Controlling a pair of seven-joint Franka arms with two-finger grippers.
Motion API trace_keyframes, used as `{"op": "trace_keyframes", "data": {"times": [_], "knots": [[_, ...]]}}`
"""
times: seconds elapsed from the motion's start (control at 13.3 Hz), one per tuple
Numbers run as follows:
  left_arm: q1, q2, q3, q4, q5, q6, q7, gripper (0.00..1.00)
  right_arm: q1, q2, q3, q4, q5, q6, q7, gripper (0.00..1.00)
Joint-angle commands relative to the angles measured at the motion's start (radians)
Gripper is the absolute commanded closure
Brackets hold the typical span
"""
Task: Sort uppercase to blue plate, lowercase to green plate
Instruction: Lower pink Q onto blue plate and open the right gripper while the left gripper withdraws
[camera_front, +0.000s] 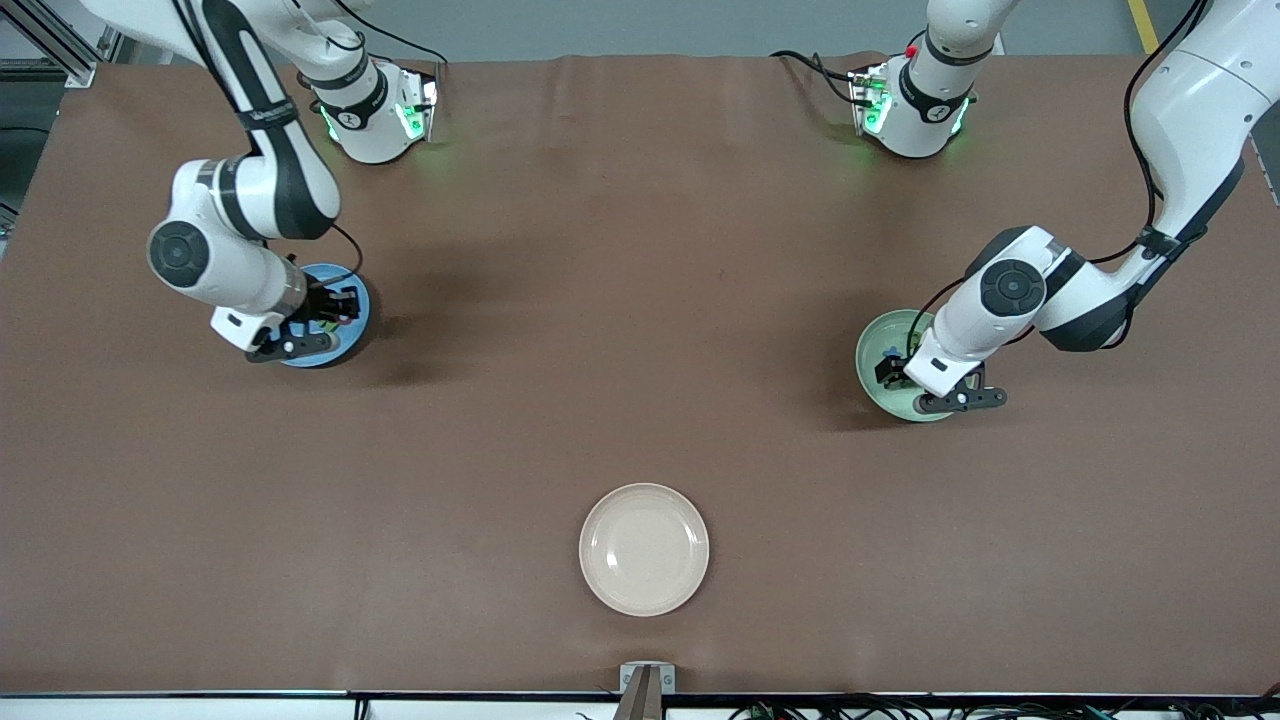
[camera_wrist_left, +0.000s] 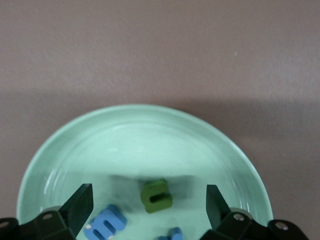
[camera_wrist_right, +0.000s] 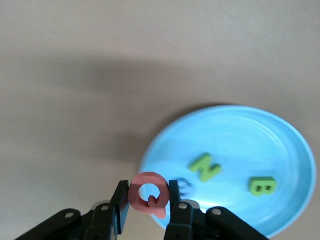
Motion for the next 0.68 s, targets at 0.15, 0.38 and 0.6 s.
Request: {"op": "trace_keyframes", "data": {"times": [0.15, 0.38, 0.6], "knots": [[-0.018, -0.042, -0.008, 0.044, -0.006, -0.072, -0.003, 0.01, -0.104, -0.036, 0.020, -0.158, -0.012, 0.177, -0.115, 0.98], [-0.018, -0.092, -0.022, 0.049, -0.103, -0.094, 0.055, 0.01, -0.174, -0.026, 0.020, -0.169, -0.012, 0.197, -0.187, 0.97], [-0.021, -0.231, -0.005, 0.037, -0.324, -0.092, 0.300, 0.01, -0.220, -0.012, 0.022, -0.180, -0.012, 0.206, -0.224, 0.86]]}}
